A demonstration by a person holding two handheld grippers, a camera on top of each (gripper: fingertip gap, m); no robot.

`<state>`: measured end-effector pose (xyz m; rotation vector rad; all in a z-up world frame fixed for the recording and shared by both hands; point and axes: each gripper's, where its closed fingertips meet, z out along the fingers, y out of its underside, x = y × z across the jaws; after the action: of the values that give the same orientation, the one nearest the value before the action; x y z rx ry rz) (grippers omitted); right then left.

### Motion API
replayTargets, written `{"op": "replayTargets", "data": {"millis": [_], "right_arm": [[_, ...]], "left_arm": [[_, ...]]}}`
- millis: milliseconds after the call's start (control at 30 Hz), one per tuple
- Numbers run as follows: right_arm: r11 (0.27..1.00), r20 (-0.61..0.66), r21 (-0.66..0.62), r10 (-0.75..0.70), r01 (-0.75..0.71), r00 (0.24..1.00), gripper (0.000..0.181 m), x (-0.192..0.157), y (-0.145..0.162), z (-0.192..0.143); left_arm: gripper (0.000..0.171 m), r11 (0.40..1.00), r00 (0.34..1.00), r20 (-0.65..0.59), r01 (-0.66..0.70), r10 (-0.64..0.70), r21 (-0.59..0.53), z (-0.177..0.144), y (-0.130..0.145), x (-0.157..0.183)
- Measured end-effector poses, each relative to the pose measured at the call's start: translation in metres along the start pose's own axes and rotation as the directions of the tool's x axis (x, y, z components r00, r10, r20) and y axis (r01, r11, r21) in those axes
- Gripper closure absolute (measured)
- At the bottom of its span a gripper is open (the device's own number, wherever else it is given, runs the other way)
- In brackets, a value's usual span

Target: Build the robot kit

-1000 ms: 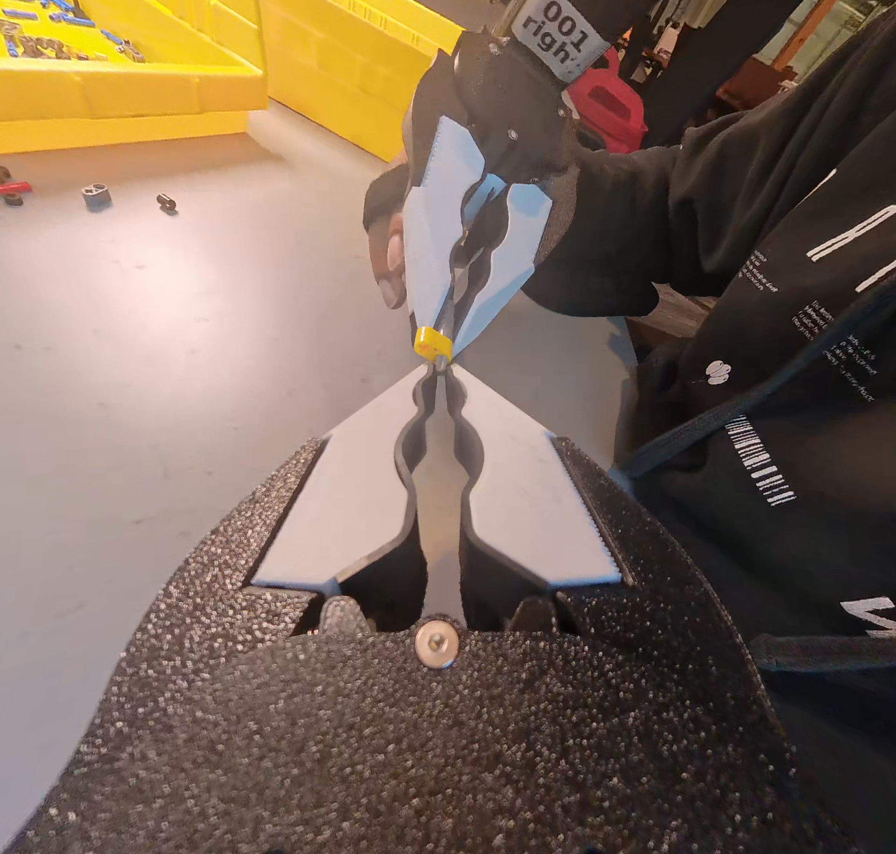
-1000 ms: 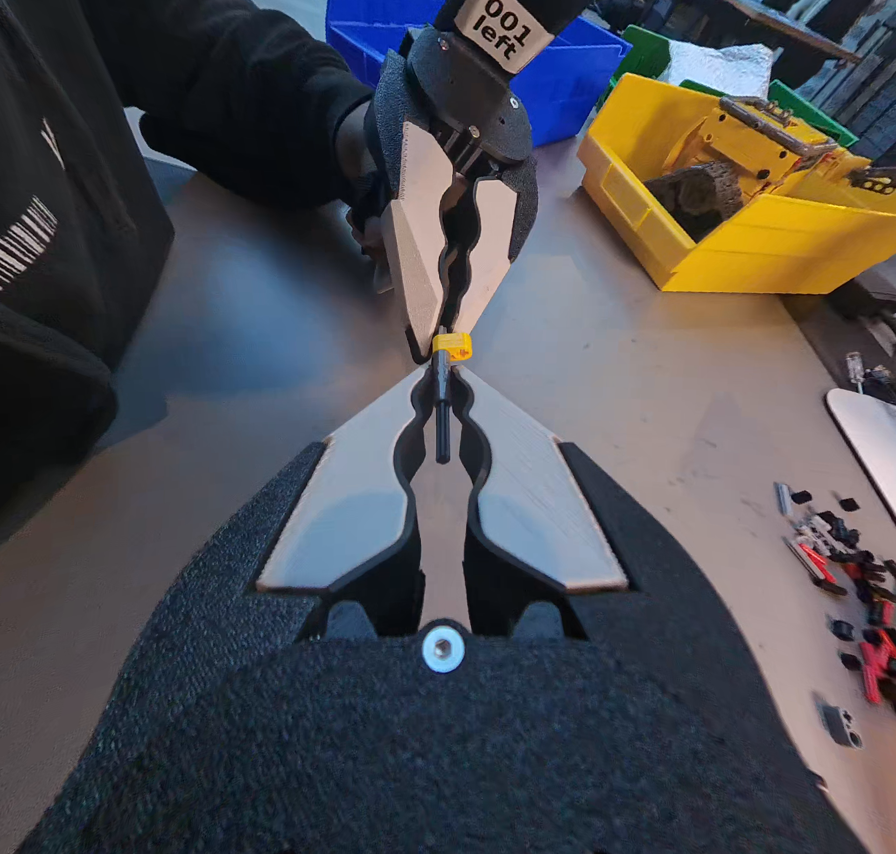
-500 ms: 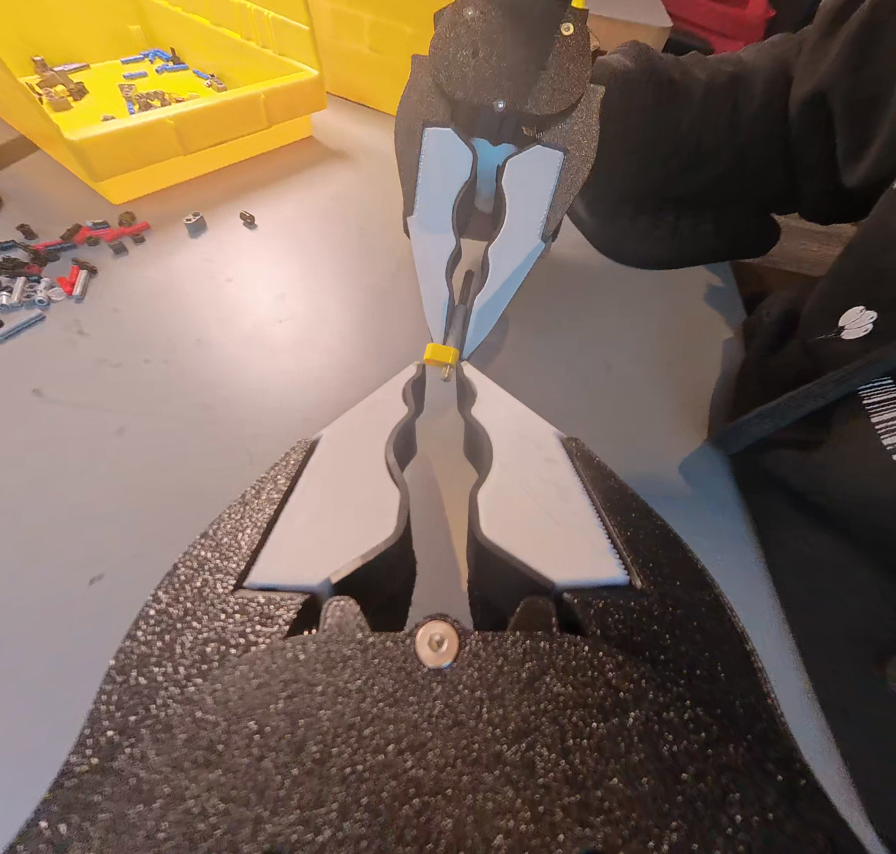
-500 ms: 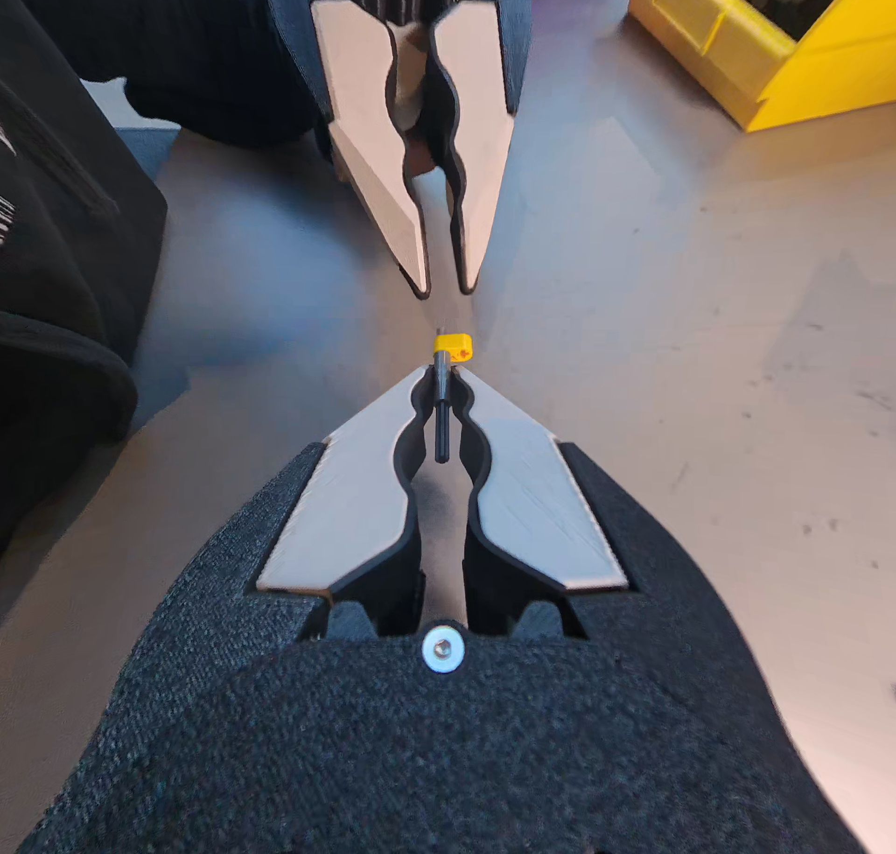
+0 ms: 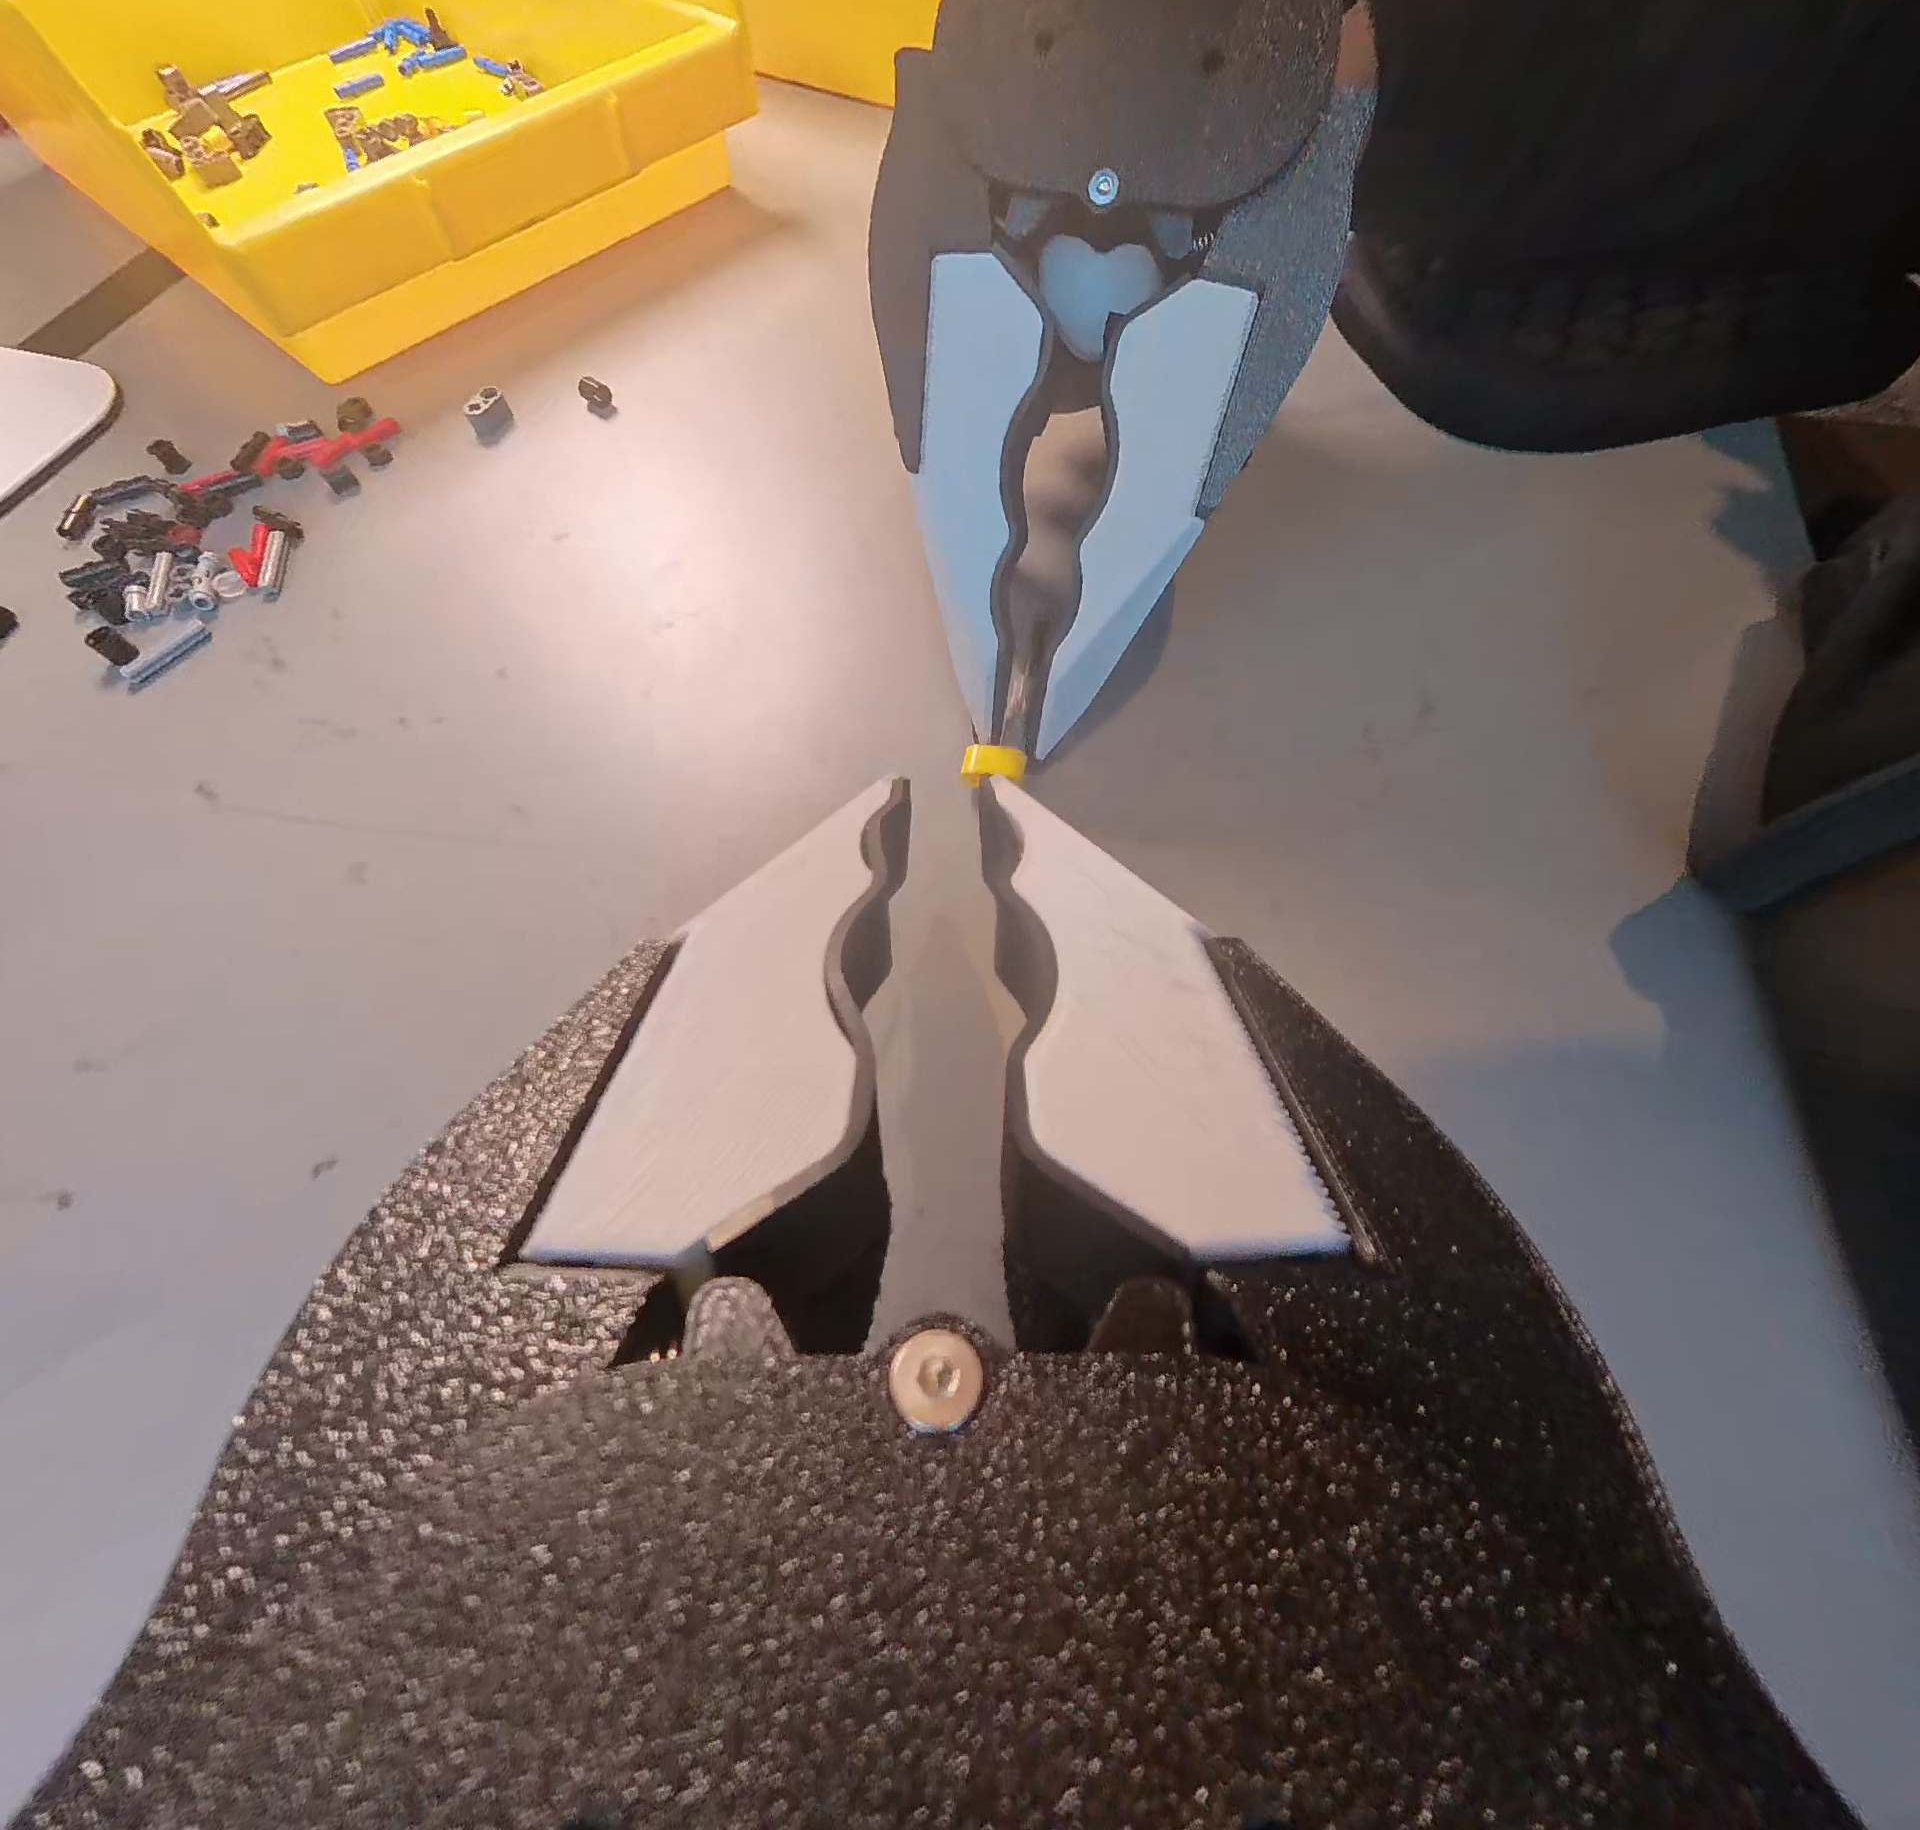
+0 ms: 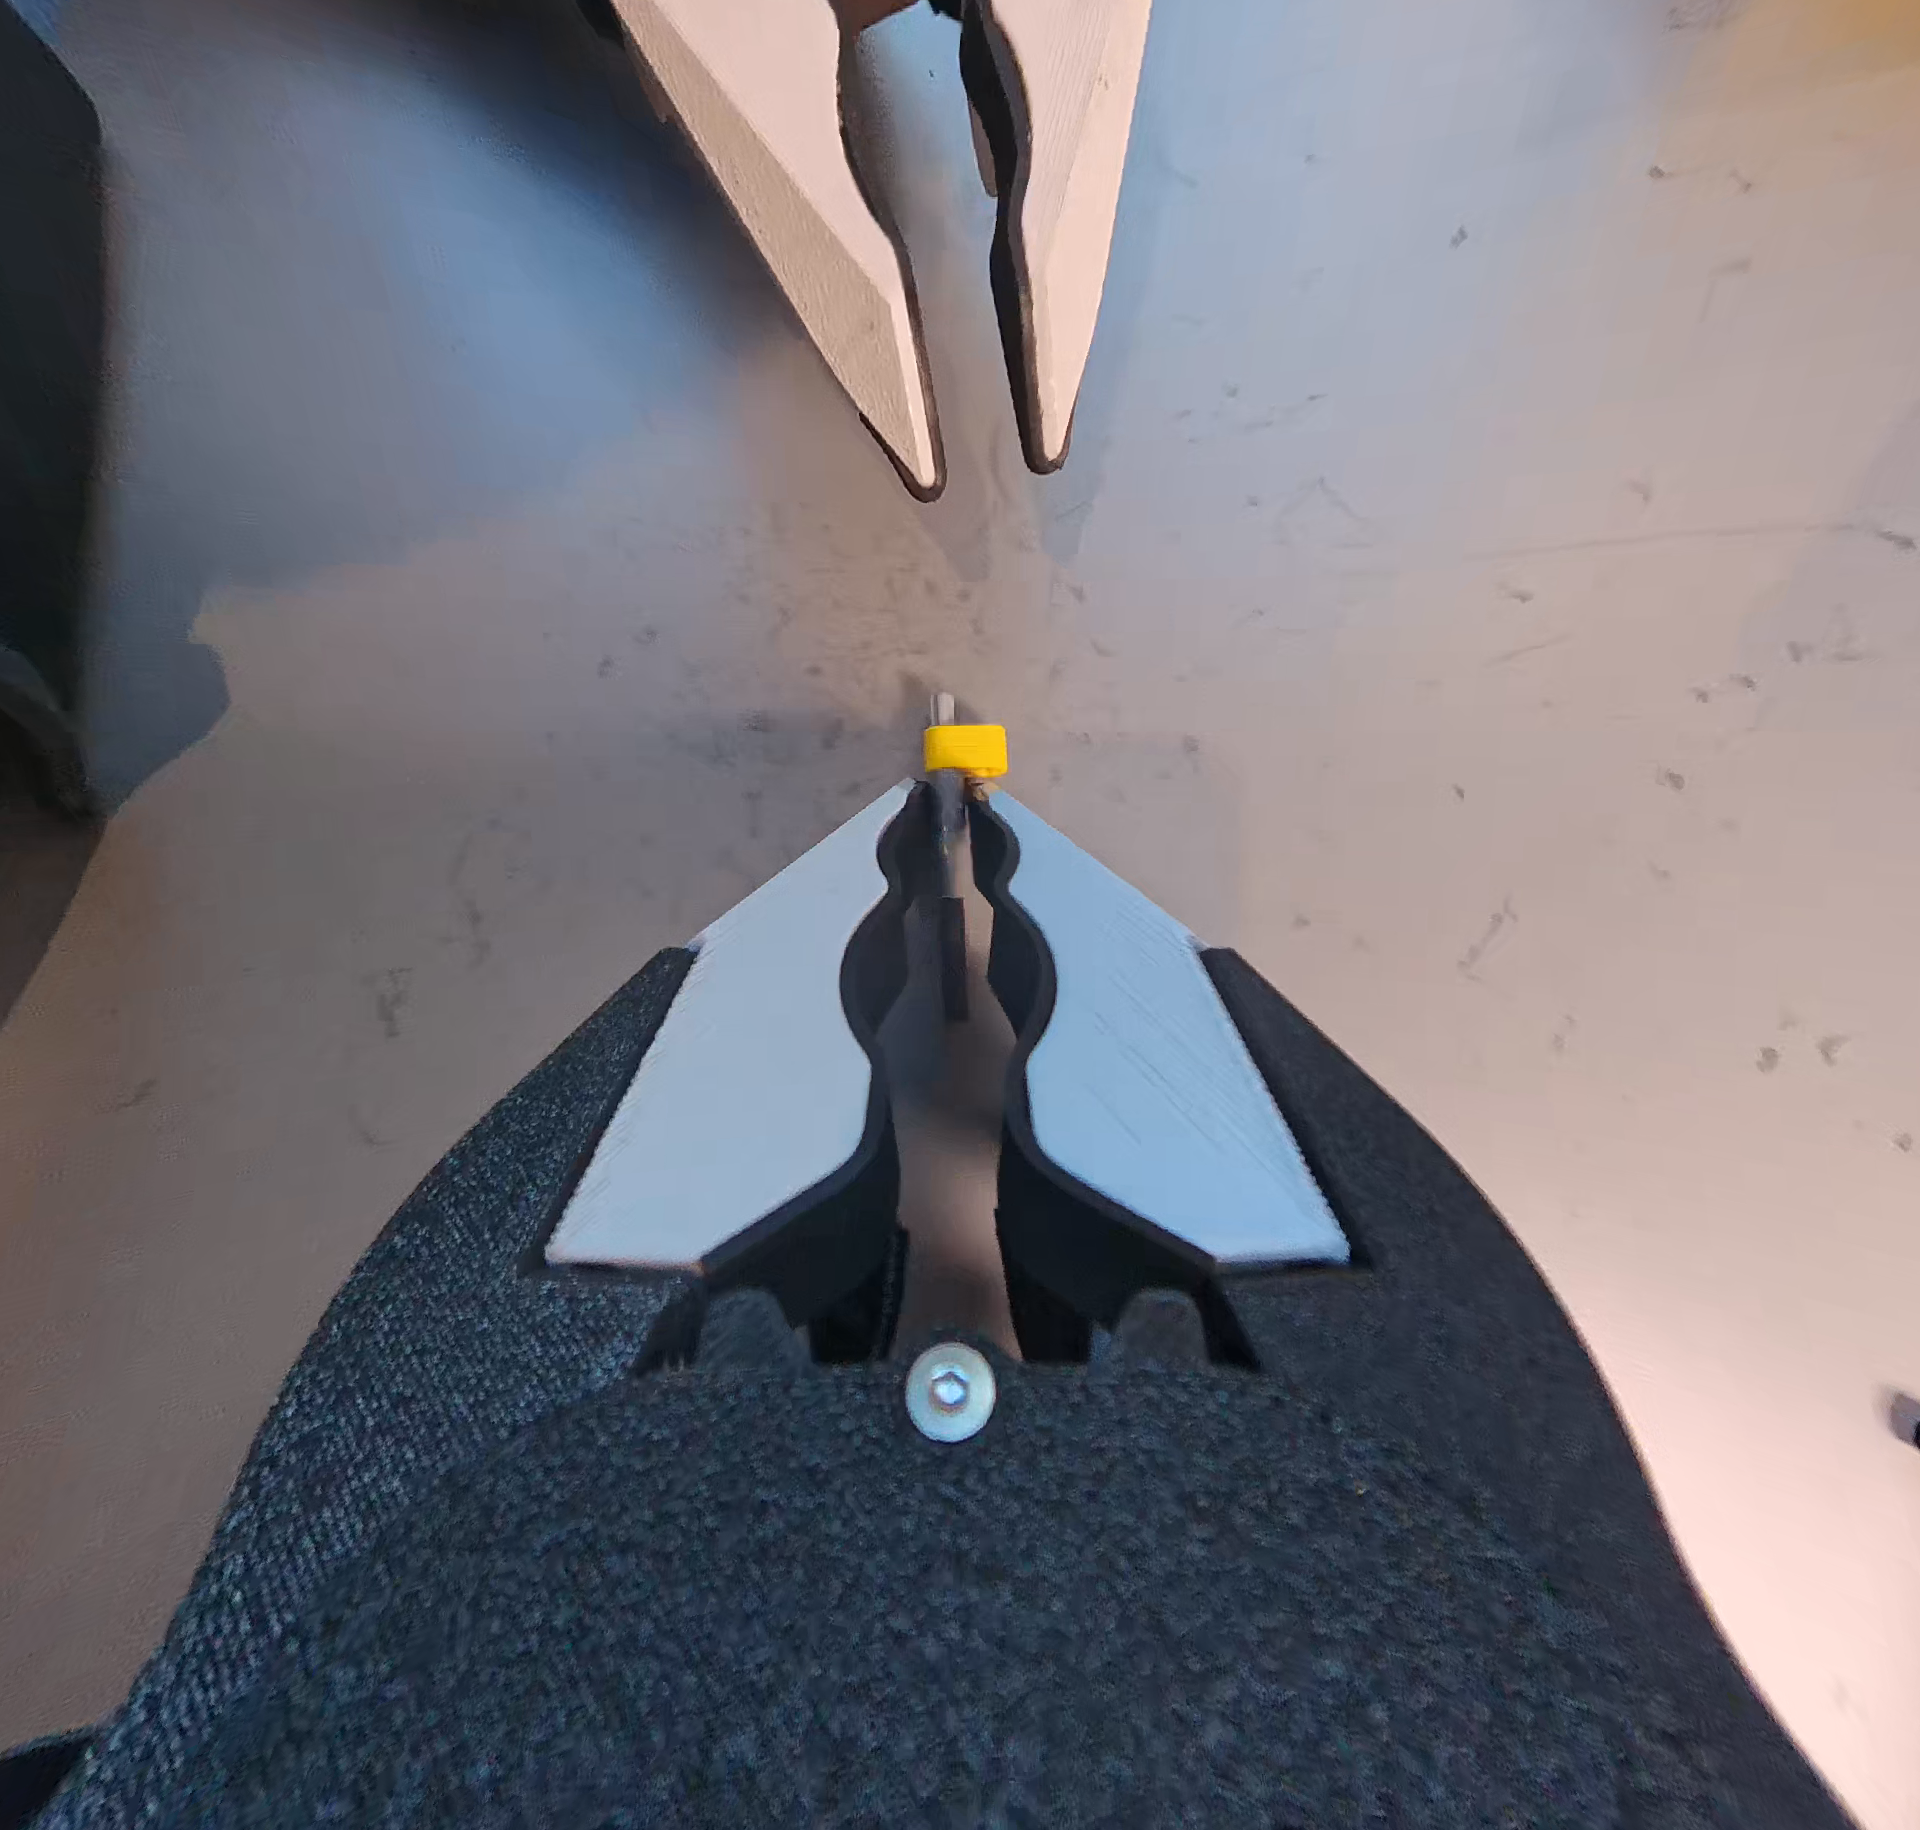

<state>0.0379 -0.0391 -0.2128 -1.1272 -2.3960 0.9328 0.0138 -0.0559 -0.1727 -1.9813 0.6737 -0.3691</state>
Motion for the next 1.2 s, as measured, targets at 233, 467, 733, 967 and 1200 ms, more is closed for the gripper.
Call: {"op": "replayTargets", "data": {"millis": [233, 467, 733, 967, 1200], "right_arm": [[1.000, -0.005, 0.005, -0.005, 0.005, 1.000, 0.168, 0.000, 0.001, -0.007], [1.000, 0.003, 0.000, 0.007, -0.007, 1.000, 0.176, 0.001, 0.003, -0.007], [1.000, -0.027, 0.007, -0.002, 0.002, 1.000, 0.175, 0.009, 0.003, -0.008], [0.973, -0.087, 0.229, 0.063, -0.041, 0.994, 0.157, 0.025, -0.028, -0.031], [0.846, -0.264, 0.530, 0.230, -0.058, 0.936, 0.149, 0.074, -0.049, -0.083]], "left_arm": [[0.159, 0.999, 1.000, 0.014, -0.020, 0.020, -0.027, 0.002, 0.005, -0.001], [0.159, 1.000, 1.000, 0.028, -0.006, 0.006, -0.012, 0.001, 0.003, -0.006], [0.156, 0.999, 0.997, 0.074, 0.023, -0.026, 0.035, -0.003, -0.003, -0.017], [0.151, 0.991, 0.987, 0.147, 0.043, -0.061, 0.126, -0.013, -0.015, -0.032], [0.140, 0.965, 0.950, 0.287, 0.051, -0.126, 0.257, -0.035, -0.028, -0.063]]}}
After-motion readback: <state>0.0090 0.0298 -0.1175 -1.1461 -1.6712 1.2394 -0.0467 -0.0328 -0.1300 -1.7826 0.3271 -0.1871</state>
